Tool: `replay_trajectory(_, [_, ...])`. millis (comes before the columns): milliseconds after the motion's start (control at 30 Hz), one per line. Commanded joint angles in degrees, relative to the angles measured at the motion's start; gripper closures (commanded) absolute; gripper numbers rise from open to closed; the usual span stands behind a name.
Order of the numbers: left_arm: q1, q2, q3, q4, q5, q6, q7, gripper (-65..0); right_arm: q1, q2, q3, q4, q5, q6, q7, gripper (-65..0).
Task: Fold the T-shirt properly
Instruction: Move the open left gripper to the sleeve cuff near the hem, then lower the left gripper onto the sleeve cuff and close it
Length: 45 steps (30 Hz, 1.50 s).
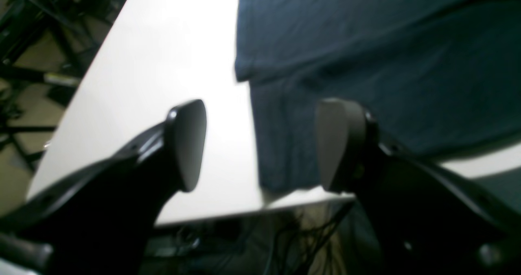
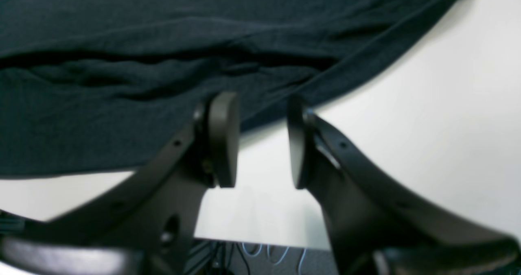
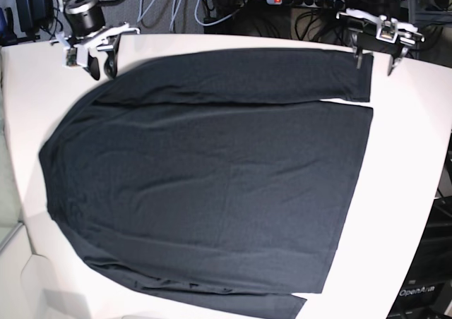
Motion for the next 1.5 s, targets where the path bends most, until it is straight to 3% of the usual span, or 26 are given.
replay_trajectory(0, [0.06,-0.65,-0.10,0.03,1.04,0.32,-1.67,-40.9,-0.52,0.40,0.31,0.83,0.18,0.59,1.44,-21.5])
replay_trajectory(233, [0.06,0.75,-0.10,-1.12,0.95,0.32,-1.67,-40.9,-0.52,1.37,0.22,0.83,0.18,0.59,1.44,-21.5])
replay_trajectory(433, [0.06,1.02,0.25,-1.20,-2.83,0.32,-1.59,-40.9,-0.52,1.45,0.22,0.83,0.27,0.59,1.44,-21.5])
replay_trajectory(1467, [0.15,4.27,0.34,-5.42,-3.27,0.32,-1.41,-40.9,-0.52,1.45,0.22,0.83,0.27,0.59,1.44,-21.5])
